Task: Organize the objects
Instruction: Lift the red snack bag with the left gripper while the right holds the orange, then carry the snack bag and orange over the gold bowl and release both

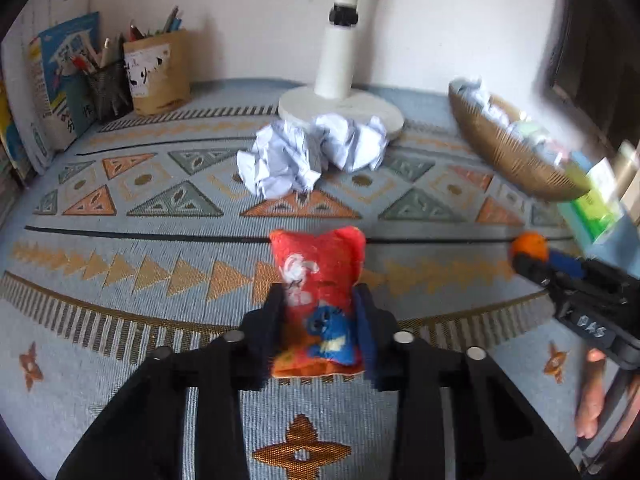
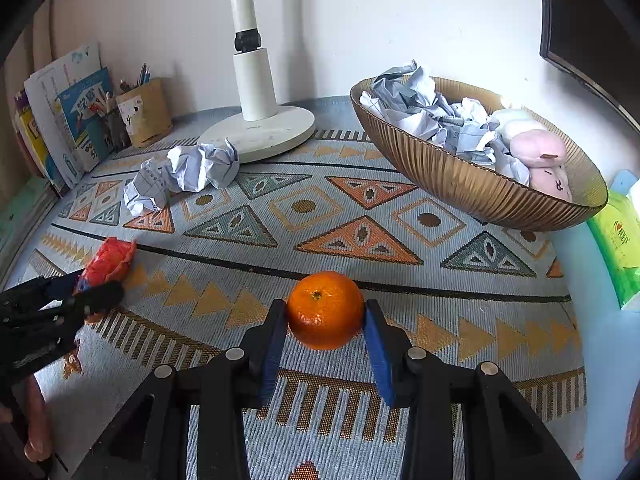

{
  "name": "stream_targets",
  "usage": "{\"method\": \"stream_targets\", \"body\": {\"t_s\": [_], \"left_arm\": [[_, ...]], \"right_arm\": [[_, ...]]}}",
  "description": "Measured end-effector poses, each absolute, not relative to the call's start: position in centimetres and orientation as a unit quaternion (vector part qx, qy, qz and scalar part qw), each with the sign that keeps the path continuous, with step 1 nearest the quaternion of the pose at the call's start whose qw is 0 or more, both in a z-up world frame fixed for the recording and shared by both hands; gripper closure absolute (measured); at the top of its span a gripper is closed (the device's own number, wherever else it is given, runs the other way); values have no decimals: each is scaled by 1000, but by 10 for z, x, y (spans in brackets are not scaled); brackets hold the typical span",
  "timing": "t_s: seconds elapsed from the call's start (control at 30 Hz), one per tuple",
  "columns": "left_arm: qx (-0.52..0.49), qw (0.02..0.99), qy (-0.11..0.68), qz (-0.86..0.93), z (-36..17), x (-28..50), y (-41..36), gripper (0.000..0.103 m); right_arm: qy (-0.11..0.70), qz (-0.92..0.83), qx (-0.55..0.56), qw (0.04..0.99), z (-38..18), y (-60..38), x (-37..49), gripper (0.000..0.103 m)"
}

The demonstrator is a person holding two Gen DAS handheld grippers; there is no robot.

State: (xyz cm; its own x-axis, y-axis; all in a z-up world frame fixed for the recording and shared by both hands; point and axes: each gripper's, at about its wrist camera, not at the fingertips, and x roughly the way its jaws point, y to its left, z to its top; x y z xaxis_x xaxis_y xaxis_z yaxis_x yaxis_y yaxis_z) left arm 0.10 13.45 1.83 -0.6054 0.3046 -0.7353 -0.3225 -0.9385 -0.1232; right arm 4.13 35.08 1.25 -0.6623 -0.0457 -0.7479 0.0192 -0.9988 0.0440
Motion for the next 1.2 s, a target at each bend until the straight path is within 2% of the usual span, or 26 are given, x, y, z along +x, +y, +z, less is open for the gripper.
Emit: {"method": "stream_targets", "body": {"t_s": [0.1,0.23,0.7,0.8,0.87,0.93,1.07,1.2], "left_arm": [[-357,186,-24,915,32,15,119,76],[-363,175,-58,913,30,9,105,76],[-362,172,-48,915,32,12,110,76],[-367,173,-36,913,37,11,120,76],[-364,208,-34,907,59,7,140,76],[-344,230,-14,910,83,2,165,76],[-330,294,8,897,115,-26,237,76],[-336,327,8,883,111,-64,299,76]], "right_arm": [[-18,-912,410,19,12,352,42,66],[-18,-912,410,19,12,352,42,66],[-17,-921,390,17,21,351,47,66],[-65,-923,378,40,30,364,53,66],[-118,-920,368,59,46,383,57,66],[-137,-926,346,59,69,400,60,66],[-152,-939,308,-4,118,448,47,66],[-182,-931,304,-89,128,490,12,66]]}}
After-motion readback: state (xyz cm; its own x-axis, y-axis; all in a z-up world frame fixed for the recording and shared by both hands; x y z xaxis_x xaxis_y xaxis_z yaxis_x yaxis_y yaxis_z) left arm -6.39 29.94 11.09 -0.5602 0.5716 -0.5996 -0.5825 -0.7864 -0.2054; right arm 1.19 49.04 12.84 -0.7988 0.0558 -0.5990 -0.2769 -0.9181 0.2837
